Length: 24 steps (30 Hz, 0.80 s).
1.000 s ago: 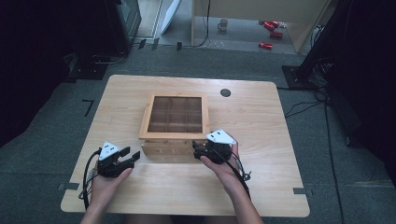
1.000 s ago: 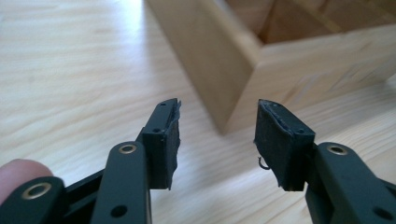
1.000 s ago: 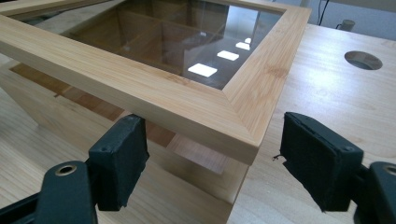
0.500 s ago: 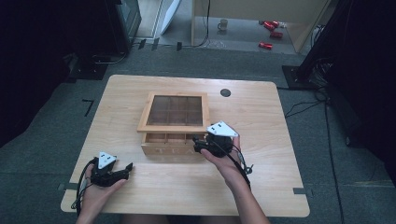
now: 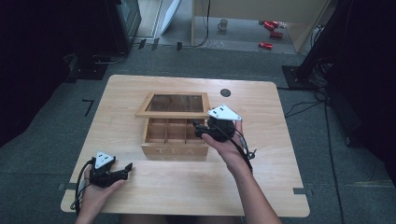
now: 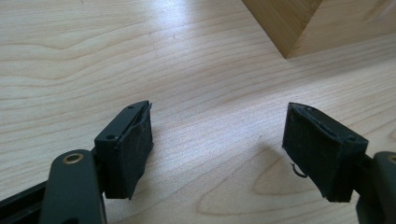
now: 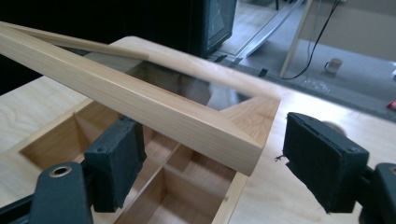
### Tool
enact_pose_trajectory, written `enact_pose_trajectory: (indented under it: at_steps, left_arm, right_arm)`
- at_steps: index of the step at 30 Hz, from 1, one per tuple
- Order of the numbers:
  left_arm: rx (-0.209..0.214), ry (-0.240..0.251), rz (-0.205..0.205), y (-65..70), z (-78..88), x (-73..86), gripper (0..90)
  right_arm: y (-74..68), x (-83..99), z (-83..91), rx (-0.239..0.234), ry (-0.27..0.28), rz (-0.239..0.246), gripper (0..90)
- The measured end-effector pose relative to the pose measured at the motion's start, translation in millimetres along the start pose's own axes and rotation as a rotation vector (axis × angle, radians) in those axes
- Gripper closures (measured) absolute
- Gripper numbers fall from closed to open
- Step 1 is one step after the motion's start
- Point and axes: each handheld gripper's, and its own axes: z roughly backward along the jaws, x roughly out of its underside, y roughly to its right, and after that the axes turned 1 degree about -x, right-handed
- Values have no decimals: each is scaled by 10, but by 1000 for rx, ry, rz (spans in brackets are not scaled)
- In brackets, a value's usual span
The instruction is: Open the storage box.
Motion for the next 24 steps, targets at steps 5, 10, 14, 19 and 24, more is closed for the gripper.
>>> enact_pose_trajectory:
  at_steps: [5,10,14,19,24]
  left_arm:
    - [-2,0,0,3,-1,0,249]
    - [-5,-4,-4,8,0,-1,251]
    - [11,-2,-5,6,2,0,250]
    - [18,0,-4,3,2,0,250]
    - [25,1,0,-2,4,1,250]
  right_arm:
    - [54,-176,-36,7,25,26,214]
    - [140,-344,-89,-1,53,-5,214]
    - [209,-430,-135,-16,72,-26,214]
    - [289,-534,-208,-8,84,-39,227]
    - [372,-611,-292,-14,109,-64,248]
